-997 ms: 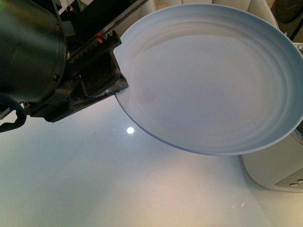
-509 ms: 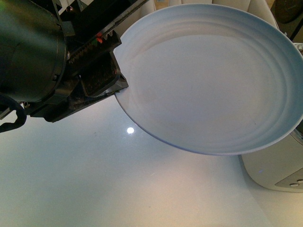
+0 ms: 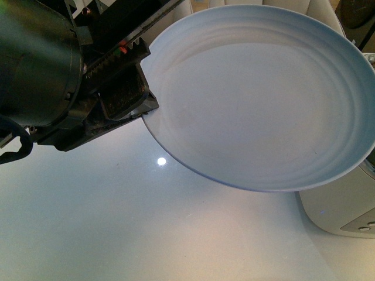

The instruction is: Left arm holds plate, right arm toasts bread

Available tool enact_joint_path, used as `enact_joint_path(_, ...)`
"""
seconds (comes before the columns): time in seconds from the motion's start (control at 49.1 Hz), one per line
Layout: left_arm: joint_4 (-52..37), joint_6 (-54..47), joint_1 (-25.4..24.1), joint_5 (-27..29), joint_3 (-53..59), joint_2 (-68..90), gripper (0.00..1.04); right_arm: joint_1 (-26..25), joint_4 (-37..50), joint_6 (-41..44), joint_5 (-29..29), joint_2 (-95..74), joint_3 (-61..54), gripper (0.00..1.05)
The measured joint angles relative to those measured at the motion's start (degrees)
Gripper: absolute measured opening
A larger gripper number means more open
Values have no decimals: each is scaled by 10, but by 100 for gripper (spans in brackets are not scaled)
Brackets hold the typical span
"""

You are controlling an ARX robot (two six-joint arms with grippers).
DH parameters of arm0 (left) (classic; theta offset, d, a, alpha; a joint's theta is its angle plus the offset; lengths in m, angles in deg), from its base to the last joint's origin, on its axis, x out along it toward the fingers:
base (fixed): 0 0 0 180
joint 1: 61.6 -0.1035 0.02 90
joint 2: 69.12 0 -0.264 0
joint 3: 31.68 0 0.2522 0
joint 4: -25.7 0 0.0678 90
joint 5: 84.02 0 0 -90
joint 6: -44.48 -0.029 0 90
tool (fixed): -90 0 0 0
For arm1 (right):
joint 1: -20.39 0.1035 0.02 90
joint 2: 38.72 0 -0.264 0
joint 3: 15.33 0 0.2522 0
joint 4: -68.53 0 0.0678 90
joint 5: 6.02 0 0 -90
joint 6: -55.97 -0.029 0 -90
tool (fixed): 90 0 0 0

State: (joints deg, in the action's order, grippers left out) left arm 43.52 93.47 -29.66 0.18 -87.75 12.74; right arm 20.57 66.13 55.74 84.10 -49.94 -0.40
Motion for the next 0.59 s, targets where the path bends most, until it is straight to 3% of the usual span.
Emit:
enact_joint_path(0.081, 0, 0, 0, 0, 0, 0, 3, 0, -13, 0, 0, 12, 0, 2)
enact_joint_path(0.204, 0, 0, 0, 0, 0, 0, 3, 0, -105, 0, 0, 90, 0, 2)
enact_joint_path(0.59, 0, 0, 0, -1, 0, 0, 3, 0, -113, 0, 0, 108, 0, 2)
